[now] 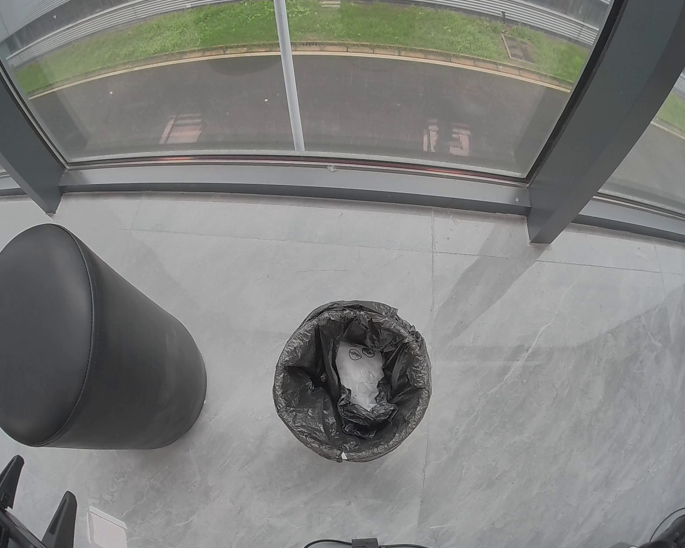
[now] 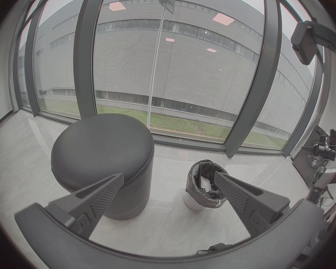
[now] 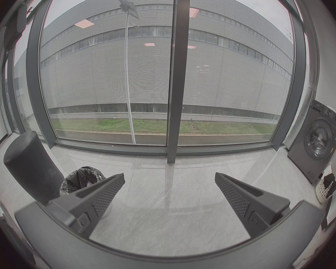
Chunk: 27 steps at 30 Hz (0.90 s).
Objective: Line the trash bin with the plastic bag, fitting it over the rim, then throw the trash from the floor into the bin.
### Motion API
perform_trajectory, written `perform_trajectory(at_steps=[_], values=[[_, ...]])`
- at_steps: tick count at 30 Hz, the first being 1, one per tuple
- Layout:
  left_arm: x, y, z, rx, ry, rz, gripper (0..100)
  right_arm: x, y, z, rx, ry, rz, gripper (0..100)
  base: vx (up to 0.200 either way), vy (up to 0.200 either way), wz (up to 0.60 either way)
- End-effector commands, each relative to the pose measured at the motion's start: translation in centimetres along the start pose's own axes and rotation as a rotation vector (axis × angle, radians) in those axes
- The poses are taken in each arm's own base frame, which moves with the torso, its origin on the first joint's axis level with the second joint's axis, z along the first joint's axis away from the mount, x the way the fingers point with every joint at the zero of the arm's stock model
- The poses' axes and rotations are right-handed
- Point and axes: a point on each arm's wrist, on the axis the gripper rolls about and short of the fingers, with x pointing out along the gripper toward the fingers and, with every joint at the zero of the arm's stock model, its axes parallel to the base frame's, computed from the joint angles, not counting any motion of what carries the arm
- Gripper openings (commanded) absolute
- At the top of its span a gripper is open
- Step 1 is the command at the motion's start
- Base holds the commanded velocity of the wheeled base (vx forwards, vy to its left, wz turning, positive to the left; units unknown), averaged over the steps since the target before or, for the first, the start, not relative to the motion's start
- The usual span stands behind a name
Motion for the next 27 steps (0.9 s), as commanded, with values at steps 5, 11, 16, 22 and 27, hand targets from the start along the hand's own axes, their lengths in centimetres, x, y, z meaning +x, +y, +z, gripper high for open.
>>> perform_trajectory(at_steps=[5, 11, 16, 22, 27], values=[[-0.33, 0.16, -0.63, 0.078, -0.038, 0.092, 100, 0.19, 0.04, -0.55, -0.001, 0.003, 0.0, 100, 0.0, 0.0, 0.0], [-0.4, 0.45, -1.3, 0.099, 0.034, 0.191, 100, 0.19, 0.03, -0.64, -0.002, 0.012, -0.003, 100, 0.0, 0.0, 0.0], [-0.4, 0.44, -1.3, 0.117, 0.036, 0.188, 100, 0.19, 0.03, -0.74, -0.004, 0.02, -0.002, 100, 0.0, 0.0, 0.0], [-0.4, 0.44, -1.29, 0.107, 0.033, 0.189, 100, 0.17, 0.02, -1.05, -0.011, 0.05, -0.003, 100, 0.0, 0.0, 0.0], [-0.4, 0.44, -1.27, 0.101, 0.031, 0.189, 100, 0.17, 0.02, -1.12, -0.011, 0.057, -0.003, 100, 0.0, 0.0, 0.0]])
